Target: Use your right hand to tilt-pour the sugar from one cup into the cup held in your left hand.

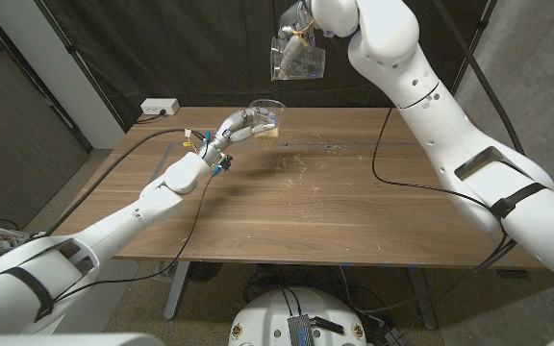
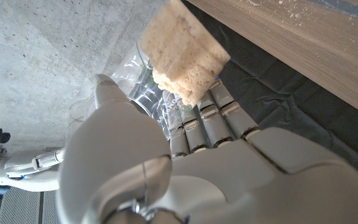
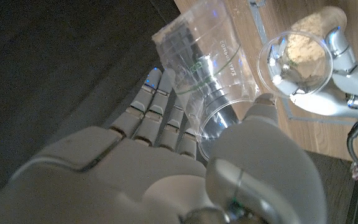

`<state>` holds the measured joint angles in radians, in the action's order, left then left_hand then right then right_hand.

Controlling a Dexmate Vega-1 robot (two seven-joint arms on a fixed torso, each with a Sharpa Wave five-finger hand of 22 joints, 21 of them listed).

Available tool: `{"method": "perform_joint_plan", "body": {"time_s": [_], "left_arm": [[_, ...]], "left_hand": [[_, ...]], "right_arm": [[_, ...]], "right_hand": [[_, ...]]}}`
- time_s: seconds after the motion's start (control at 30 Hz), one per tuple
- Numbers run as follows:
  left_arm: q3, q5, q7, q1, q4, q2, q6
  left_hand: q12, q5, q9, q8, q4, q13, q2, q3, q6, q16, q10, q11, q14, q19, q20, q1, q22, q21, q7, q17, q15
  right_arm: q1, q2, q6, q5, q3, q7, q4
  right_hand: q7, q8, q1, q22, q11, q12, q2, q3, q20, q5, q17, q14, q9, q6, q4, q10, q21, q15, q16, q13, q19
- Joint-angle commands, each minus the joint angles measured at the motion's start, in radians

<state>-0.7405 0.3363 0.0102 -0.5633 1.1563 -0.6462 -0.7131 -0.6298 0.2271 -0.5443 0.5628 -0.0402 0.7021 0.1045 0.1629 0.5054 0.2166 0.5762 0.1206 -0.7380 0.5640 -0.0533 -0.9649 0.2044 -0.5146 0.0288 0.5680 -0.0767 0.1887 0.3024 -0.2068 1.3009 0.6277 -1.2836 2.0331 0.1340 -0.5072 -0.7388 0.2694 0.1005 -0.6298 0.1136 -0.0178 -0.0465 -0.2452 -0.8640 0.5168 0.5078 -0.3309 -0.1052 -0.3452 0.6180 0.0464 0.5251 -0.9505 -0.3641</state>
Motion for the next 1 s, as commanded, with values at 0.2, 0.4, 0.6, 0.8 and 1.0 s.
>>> {"method": "perform_joint_plan", "body": {"time_s": [0.2, 0.4, 0.6, 0.8, 1.0], "left_arm": [[0.017, 0.050, 0.006, -0.016, -0.054, 0.034, -0.073], [0.019, 0.052, 0.006, -0.018, -0.059, 0.039, -0.083], [0.023, 0.038, -0.020, -0.030, -0.030, 0.028, -0.078], [0.027, 0.029, -0.052, -0.045, -0.013, 0.025, -0.087], [0.027, 0.049, -0.049, -0.053, -0.018, 0.024, -0.110]], "left_hand": [[-0.006, -0.004, -0.002, 0.005, -0.002, 0.004, 0.013, 0.009, 0.005, -0.001, 0.005, 0.008, -0.006, -0.001, -0.032, -0.016, 0.004, -0.005, -0.004, 0.005, -0.078], [-0.006, -0.004, -0.001, 0.006, -0.002, 0.003, 0.013, 0.010, 0.007, 0.000, 0.008, 0.010, -0.008, -0.001, -0.033, -0.017, 0.004, -0.006, -0.003, 0.005, -0.081], [-0.007, -0.004, 0.000, 0.006, -0.002, 0.006, 0.015, 0.010, 0.007, -0.001, 0.005, 0.009, -0.008, -0.001, -0.032, -0.018, 0.004, -0.007, 0.000, 0.005, -0.080], [-0.007, -0.005, 0.001, 0.007, -0.001, 0.003, 0.016, 0.010, 0.008, -0.001, 0.008, 0.008, -0.006, -0.003, -0.032, -0.019, 0.003, -0.007, 0.002, 0.006, -0.078], [-0.007, -0.006, 0.000, 0.008, -0.001, 0.004, 0.017, 0.010, 0.008, -0.001, 0.009, 0.008, -0.008, -0.001, -0.034, -0.020, 0.003, -0.008, 0.001, 0.006, -0.082]], "right_arm": [[0.255, 0.064, -0.338, -0.481, -0.343, 0.321, 0.125], [0.326, 0.163, -0.384, -0.653, -0.372, 0.454, 0.124], [0.407, 0.226, -0.398, -0.859, -0.424, 0.608, 0.101], [0.499, 0.263, -0.338, -1.098, -0.493, 0.768, 0.064], [0.595, 0.308, -0.228, -1.290, -0.539, 0.915, 0.005]], "right_hand": [[0.038, -0.001, -0.012, 0.002, -0.006, 0.003, 0.009, 0.003, -0.056, -0.003, -0.009, 0.013, 0.005, -0.050, -0.011, -0.011, 0.008, 0.184, 0.000, -0.001, -0.011], [0.041, 0.001, -0.020, 0.001, -0.008, 0.004, 0.007, 0.005, -0.054, -0.001, -0.013, 0.014, 0.005, -0.052, -0.016, -0.019, 0.010, 0.184, 0.000, 0.002, -0.012], [0.043, 0.004, -0.027, -0.001, -0.018, 0.005, 0.006, 0.007, -0.052, 0.001, -0.015, 0.016, 0.005, -0.050, -0.020, -0.021, 0.012, 0.184, -0.001, 0.003, -0.013], [0.039, 0.005, -0.032, -0.002, -0.022, 0.008, 0.004, 0.008, -0.049, 0.003, -0.017, 0.018, 0.004, -0.051, -0.023, -0.023, 0.014, 0.184, -0.002, 0.005, -0.016], [0.041, 0.002, -0.049, -0.004, -0.025, 0.009, 0.002, 0.013, -0.049, 0.005, -0.021, 0.023, 0.003, -0.067, -0.032, -0.033, 0.016, 0.184, 0.000, 0.010, -0.017]]}}
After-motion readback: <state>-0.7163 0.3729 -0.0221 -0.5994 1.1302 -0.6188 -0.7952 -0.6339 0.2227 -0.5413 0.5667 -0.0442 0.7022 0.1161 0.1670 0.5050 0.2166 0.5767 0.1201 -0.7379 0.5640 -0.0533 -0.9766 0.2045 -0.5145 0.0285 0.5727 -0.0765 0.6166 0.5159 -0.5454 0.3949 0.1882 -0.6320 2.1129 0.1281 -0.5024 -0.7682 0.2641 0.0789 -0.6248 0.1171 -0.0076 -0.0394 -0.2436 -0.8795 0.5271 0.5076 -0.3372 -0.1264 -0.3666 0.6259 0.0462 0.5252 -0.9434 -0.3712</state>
